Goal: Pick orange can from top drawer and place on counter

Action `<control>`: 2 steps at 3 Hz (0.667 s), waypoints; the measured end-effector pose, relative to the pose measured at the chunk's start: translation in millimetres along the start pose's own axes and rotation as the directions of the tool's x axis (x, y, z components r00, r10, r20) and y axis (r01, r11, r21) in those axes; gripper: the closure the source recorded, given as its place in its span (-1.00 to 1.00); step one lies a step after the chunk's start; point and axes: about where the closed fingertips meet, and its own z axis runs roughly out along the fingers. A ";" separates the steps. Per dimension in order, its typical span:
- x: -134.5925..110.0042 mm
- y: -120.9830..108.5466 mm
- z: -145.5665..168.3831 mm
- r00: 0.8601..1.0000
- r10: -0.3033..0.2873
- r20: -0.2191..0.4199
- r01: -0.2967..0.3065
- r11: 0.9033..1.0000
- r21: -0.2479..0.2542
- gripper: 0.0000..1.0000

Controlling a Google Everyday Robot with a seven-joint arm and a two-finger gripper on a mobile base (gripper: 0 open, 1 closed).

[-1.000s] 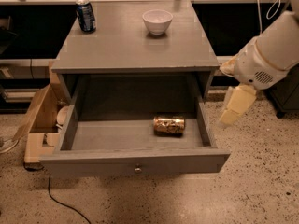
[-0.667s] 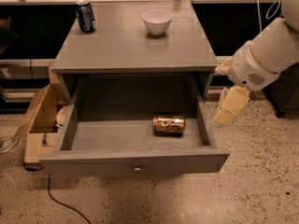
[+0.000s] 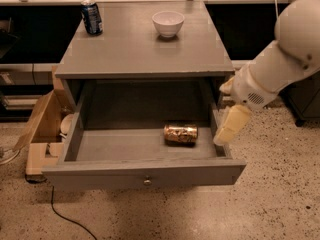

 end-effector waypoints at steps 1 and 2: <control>0.2 -6.3 72.8 1.000 0.005 0.018 -0.005 0.999 -0.041 -1.00; -3.2 -19.2 110.8 0.999 -0.004 0.045 0.006 0.999 -0.036 -1.00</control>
Offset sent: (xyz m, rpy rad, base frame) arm 0.0673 0.0526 -0.1337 0.0787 -0.0062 0.0307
